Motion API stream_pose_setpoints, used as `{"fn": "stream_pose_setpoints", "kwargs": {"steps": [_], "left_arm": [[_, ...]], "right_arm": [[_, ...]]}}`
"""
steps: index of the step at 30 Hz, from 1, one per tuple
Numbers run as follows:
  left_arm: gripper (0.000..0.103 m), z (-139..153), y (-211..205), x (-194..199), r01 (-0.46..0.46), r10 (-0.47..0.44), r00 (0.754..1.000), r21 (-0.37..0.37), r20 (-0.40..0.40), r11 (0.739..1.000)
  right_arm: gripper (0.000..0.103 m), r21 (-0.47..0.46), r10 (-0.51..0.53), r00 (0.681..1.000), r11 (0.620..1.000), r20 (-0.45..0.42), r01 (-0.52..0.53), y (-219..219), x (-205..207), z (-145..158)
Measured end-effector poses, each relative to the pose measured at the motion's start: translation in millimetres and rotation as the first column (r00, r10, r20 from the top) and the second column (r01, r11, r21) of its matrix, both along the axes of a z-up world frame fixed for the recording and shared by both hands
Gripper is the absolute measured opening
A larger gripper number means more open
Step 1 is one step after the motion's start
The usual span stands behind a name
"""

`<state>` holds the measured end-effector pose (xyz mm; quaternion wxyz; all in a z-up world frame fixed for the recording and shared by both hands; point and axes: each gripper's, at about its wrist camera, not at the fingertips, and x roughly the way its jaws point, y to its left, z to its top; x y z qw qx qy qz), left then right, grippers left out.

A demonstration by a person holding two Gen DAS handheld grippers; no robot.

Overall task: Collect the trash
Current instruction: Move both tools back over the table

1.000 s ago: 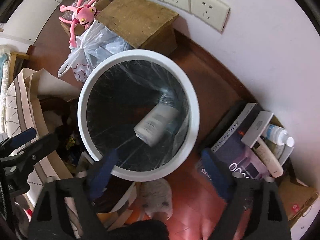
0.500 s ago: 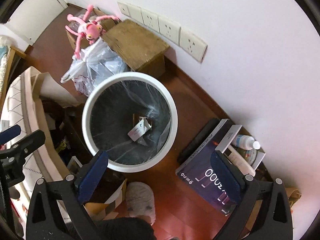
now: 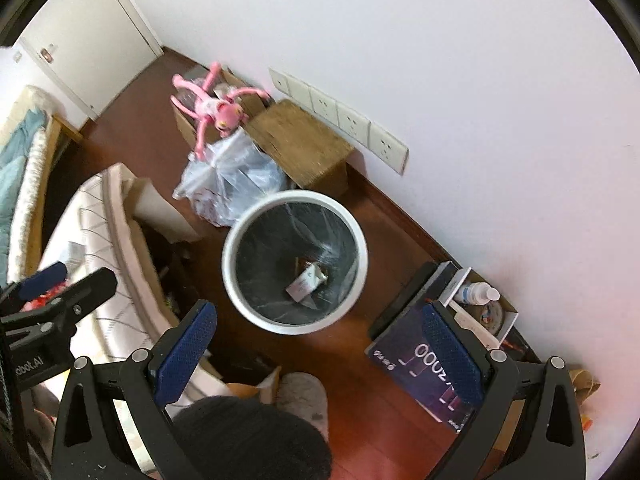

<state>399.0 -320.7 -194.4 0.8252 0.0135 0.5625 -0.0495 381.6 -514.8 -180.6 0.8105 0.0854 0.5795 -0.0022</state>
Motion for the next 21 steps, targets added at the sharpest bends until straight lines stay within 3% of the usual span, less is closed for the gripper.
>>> {"fn": "stream_pose_setpoints", "kwargs": {"steps": [6,11,15,21], "left_arm": [[0.099,47.1,27.1,-36.5,-0.095,0.091,0.991,0.044,0.095,0.994],[0.099,70.5,95.7,-84.6,-0.241,0.233,0.962,0.037,0.141,0.970],[0.099,61.3,174.2,-122.4,-0.409,0.390,0.908,0.120,0.152,0.905],[0.099,6.2,307.2,-185.2,-0.621,0.619,0.780,0.226,0.086,0.751]], "right_arm": [[0.103,0.108,0.036,0.994,0.993,0.101,-0.047,29.3,-25.7,54.8],[0.103,0.164,0.159,0.981,0.970,0.114,-0.177,97.2,-45.5,77.0],[0.103,0.165,0.325,0.943,0.929,0.069,-0.332,179.9,-58.9,63.4],[0.103,0.151,0.537,0.843,0.836,-0.031,-0.527,320.6,-77.5,11.0]]}}
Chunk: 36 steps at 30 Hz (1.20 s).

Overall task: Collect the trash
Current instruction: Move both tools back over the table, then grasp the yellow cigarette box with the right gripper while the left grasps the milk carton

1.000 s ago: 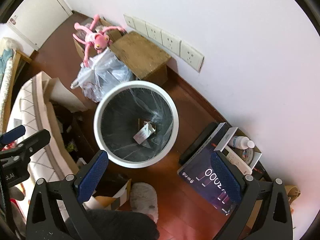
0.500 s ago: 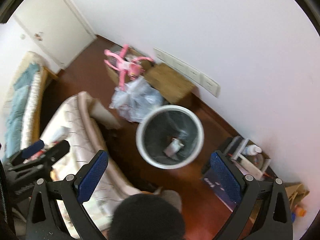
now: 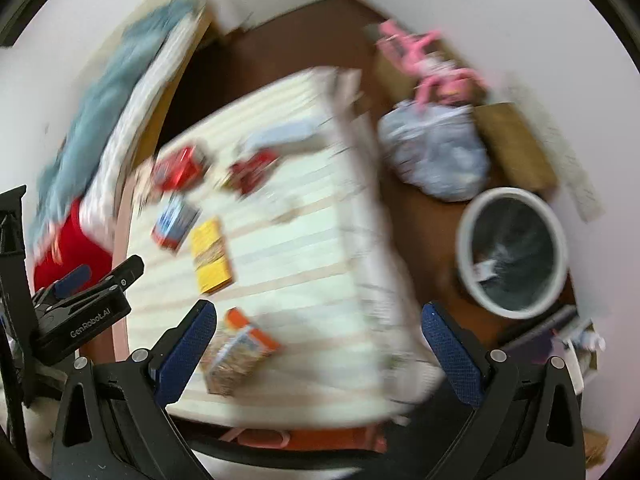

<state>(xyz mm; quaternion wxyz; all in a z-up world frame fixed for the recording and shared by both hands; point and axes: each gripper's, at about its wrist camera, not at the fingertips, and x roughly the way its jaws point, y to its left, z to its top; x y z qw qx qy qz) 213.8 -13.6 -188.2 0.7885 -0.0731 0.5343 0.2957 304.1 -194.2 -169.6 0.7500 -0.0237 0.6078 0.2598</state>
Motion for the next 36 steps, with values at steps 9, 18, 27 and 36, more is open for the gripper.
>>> {"fn": "stream_pose_setpoints", "kwargs": {"steps": [9,18,27,36], "left_arm": [[0.099,-99.2,122.2,-57.5,-0.155,0.153,0.966,0.002,-0.207,0.988],[0.097,-99.0,134.5,-45.9,-0.020,0.011,0.980,-0.044,-0.198,0.999],[0.098,-104.0,111.1,68.7,0.323,-0.363,0.913,-0.212,-0.188,0.922],[0.050,-117.8,115.9,72.8,0.220,-0.292,0.942,-0.354,-0.167,0.909]], "right_arm": [[0.094,-0.167,0.216,0.973,0.959,-0.077,-0.227,189.1,-6.6,-104.2],[0.059,-0.328,0.288,0.957,0.901,-0.037,-0.284,229.4,-17.2,-138.0],[0.061,-0.253,-0.013,0.989,0.967,-0.148,-0.025,158.6,18.5,-140.9],[0.063,-0.326,0.052,0.991,0.941,-0.120,-0.089,172.6,17.6,-144.7]]}}
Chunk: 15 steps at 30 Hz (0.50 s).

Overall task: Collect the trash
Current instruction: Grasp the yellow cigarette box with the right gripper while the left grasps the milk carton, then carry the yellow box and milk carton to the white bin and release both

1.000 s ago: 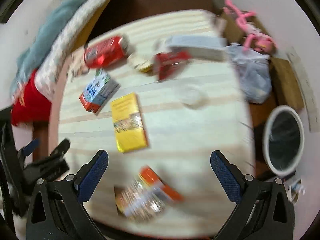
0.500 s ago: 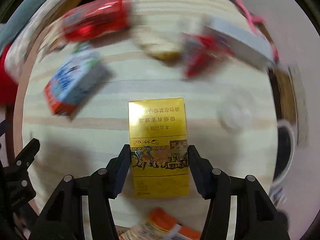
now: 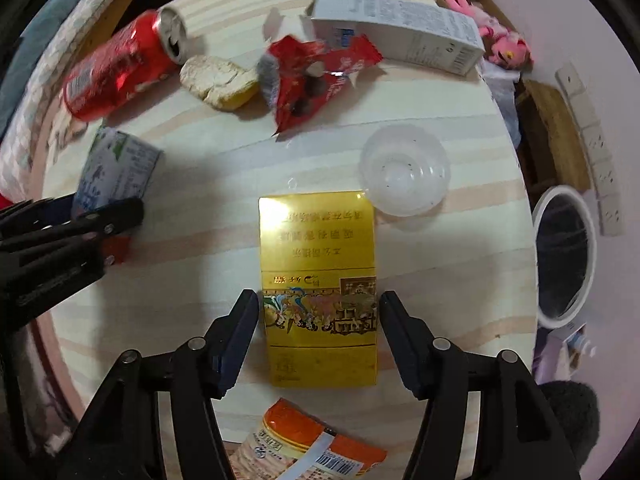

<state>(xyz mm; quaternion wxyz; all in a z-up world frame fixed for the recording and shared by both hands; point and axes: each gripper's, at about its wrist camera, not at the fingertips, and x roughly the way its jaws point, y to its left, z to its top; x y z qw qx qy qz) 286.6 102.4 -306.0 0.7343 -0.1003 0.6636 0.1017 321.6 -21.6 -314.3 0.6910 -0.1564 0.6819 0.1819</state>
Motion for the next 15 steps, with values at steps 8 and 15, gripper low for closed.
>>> {"fn": "stream_pose_setpoints", "kwargs": {"steps": [8,15], "left_arm": [[0.049,-0.8,11.2,-108.9,-0.301,0.301,0.953,-0.012,-0.015,0.953],[0.053,-0.6,-2.3,-143.9,-0.301,0.299,0.953,0.041,0.053,0.953]], "right_arm": [[0.058,-0.018,0.214,0.976,0.977,0.045,-0.213,23.4,-50.8,4.4],[0.058,-0.040,0.280,0.959,0.960,0.053,-0.278,32.4,-73.3,4.1]]}}
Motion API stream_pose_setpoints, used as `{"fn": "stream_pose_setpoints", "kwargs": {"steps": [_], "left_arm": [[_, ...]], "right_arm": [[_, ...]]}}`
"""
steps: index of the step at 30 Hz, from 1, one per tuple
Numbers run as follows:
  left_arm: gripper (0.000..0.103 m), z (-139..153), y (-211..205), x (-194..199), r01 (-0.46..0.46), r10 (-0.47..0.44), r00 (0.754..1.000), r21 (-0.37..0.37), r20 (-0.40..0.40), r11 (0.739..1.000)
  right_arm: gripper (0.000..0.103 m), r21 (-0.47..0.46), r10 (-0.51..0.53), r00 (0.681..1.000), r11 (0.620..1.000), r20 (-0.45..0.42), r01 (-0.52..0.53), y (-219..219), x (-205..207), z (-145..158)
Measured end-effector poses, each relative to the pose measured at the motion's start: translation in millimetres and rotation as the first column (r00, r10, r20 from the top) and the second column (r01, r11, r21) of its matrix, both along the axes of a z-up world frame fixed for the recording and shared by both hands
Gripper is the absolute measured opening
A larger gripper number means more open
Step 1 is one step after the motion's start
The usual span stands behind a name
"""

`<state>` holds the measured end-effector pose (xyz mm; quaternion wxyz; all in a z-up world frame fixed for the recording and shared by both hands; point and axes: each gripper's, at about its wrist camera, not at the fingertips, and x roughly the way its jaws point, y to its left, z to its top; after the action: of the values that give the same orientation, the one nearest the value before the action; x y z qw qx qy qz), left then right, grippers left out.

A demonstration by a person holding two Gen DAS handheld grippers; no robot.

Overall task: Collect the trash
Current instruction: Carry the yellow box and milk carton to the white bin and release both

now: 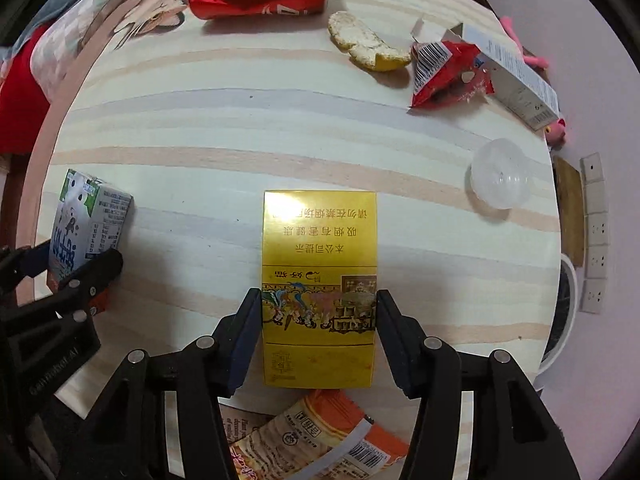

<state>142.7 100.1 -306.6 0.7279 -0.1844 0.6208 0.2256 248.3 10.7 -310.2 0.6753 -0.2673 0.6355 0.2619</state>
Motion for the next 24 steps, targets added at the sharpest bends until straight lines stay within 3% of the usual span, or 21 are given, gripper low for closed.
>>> {"fn": "stream_pose_setpoints", "kwargs": {"steps": [7,11,19,24], "left_arm": [[0.049,-0.2,10.2,-7.8,-0.020,0.020,0.999,0.013,0.029,1.000],[0.048,9.8,2.6,-13.6,-0.038,0.036,0.999,0.065,0.038,0.997],[0.048,82.8,-32.0,-29.3,-0.071,0.047,0.986,0.149,0.159,0.986],[0.048,132.5,-64.2,-20.8,-0.025,-0.018,0.969,0.169,0.246,0.985]], "right_arm": [[0.058,-0.001,0.004,1.000,1.000,-0.016,-0.004,4.9,3.3,1.7],[0.058,0.006,0.006,1.000,1.000,0.013,-0.006,7.8,2.4,10.4],[0.058,0.188,-0.059,0.995,0.981,0.079,0.044,-26.3,-8.6,88.2],[0.058,0.310,-0.108,0.989,0.948,0.103,0.071,-67.4,-8.1,146.9]]}}
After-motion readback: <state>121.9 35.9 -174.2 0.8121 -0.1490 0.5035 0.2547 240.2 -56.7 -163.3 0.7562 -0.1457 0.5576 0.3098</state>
